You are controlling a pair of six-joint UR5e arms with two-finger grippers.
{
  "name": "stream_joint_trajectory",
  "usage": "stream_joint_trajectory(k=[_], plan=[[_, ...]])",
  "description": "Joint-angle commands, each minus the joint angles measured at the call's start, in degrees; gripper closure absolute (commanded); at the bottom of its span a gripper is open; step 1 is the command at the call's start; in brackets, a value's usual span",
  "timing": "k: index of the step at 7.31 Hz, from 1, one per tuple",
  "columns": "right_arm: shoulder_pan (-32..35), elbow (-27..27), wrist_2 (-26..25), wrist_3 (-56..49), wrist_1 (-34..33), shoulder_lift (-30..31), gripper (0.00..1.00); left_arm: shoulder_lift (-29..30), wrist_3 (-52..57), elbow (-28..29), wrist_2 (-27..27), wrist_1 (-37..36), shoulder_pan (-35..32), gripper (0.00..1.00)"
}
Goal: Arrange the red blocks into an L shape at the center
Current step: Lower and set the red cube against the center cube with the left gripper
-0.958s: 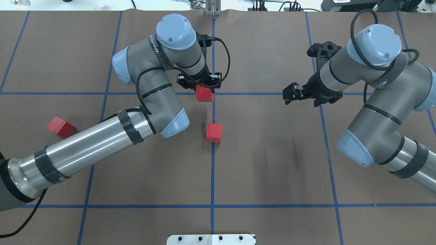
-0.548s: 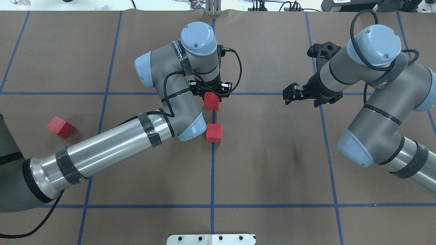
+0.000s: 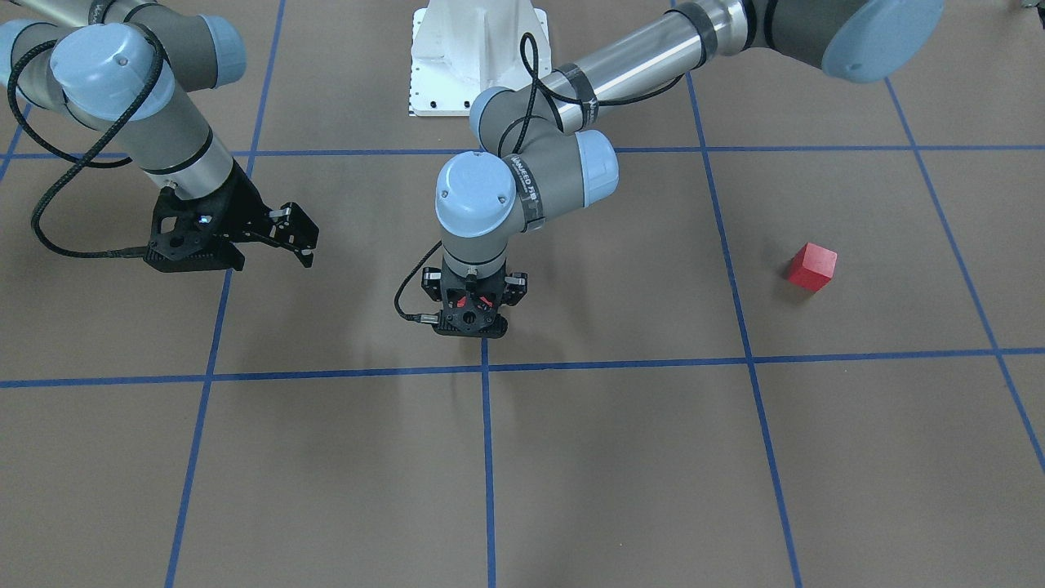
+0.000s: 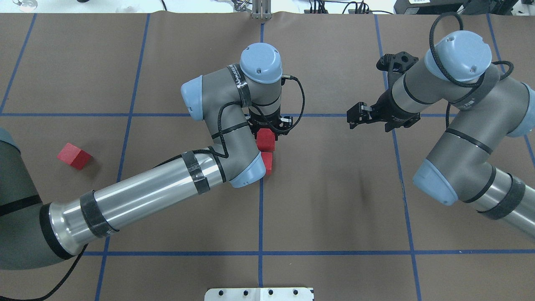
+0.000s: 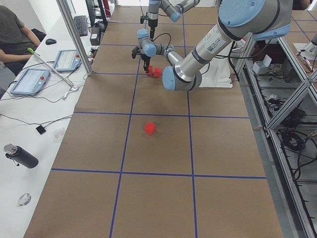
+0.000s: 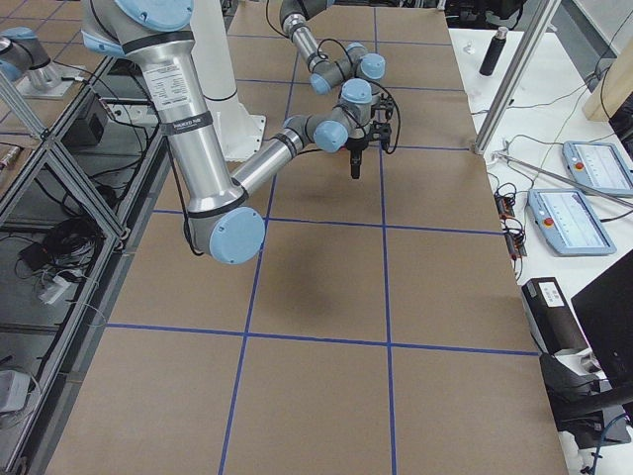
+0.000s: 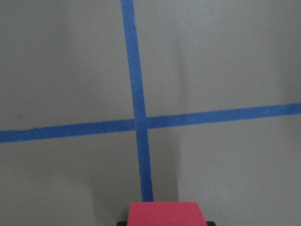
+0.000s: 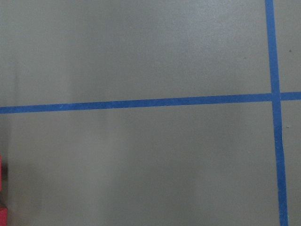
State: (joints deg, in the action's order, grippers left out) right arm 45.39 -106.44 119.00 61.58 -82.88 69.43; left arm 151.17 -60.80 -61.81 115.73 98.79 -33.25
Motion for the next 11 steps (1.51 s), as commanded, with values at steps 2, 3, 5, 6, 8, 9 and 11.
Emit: stream_joint_trajectory(k=[2, 3, 5, 6, 8, 9, 11], plan=[[-0.03, 0.09, 0.0, 0.03, 0.0, 0.0, 0.0, 0.0, 0.42, -0.24, -0.07, -1.49, 0.47, 1.0], [-0.03, 0.09, 0.0, 0.03, 0.0, 0.0, 0.0, 0.0, 0.34, -0.15, -0.07, -1.49, 0.47, 1.0], [-0.03, 0.09, 0.0, 0.03, 0.0, 0.0, 0.0, -0.17, 0.42, -0.06, -0.07, -1.49, 0.73, 1.0], [-0.03, 0.09, 0.0, 0.03, 0.0, 0.0, 0.0, -0.08, 0.42, 0.03, -0.07, -1.49, 0.73, 1.0], [-0.03, 0.09, 0.0, 0.03, 0.0, 0.0, 0.0, -0.08, 0.34, 0.03, -0.07, -2.27, 0.82, 1.0], [-0.03, 0.09, 0.0, 0.03, 0.0, 0.0, 0.0, -0.08, 0.42, -0.15, -0.07, -2.37, 0.82, 1.0], [-0.03, 0.09, 0.0, 0.03, 0.0, 0.0, 0.0, -0.08, 0.34, -0.15, -0.07, -2.46, 0.82, 1.0]])
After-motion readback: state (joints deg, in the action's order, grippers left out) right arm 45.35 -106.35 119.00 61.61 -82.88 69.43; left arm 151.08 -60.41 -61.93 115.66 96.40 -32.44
